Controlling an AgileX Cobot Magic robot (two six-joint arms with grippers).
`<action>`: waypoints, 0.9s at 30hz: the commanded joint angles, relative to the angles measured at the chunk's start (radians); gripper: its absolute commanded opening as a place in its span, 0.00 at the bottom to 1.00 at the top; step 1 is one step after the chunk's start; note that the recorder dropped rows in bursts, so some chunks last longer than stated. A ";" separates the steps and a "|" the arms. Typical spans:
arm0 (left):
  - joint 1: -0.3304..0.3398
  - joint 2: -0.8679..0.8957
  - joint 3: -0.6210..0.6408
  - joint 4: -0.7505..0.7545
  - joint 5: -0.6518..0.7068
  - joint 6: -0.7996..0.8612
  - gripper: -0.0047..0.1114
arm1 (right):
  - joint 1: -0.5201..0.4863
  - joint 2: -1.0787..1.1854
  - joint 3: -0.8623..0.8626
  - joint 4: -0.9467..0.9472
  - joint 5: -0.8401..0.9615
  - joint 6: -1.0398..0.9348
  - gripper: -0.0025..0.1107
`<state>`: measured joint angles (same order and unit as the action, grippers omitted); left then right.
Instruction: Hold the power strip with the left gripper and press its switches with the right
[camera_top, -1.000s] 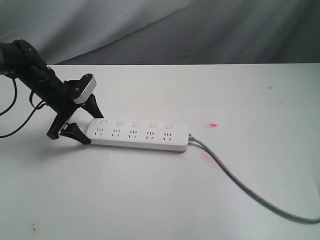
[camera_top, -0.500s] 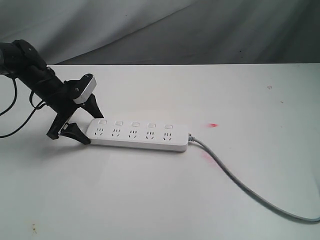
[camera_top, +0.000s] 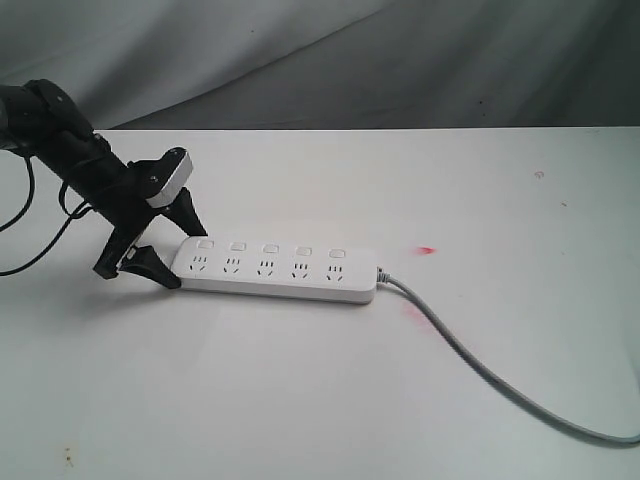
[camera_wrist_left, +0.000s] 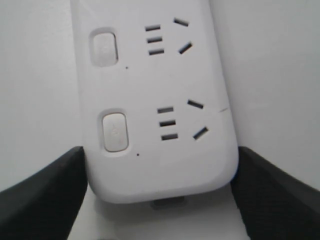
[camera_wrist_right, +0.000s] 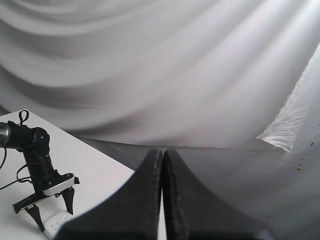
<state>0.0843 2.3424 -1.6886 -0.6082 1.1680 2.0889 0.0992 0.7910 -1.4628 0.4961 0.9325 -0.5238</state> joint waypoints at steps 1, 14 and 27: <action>-0.002 -0.002 -0.004 -0.002 0.006 0.004 0.11 | -0.009 -0.004 0.001 -0.007 -0.002 0.002 0.02; -0.002 -0.002 -0.004 -0.002 0.006 0.004 0.11 | -0.009 -0.004 0.001 -0.007 -0.002 0.002 0.02; -0.002 -0.002 -0.004 -0.002 0.006 0.004 0.11 | -0.009 -0.037 0.144 -0.372 -0.166 0.533 0.02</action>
<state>0.0843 2.3424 -1.6886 -0.6082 1.1680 2.0889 0.0992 0.7740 -1.3874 0.1789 0.8007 -0.0133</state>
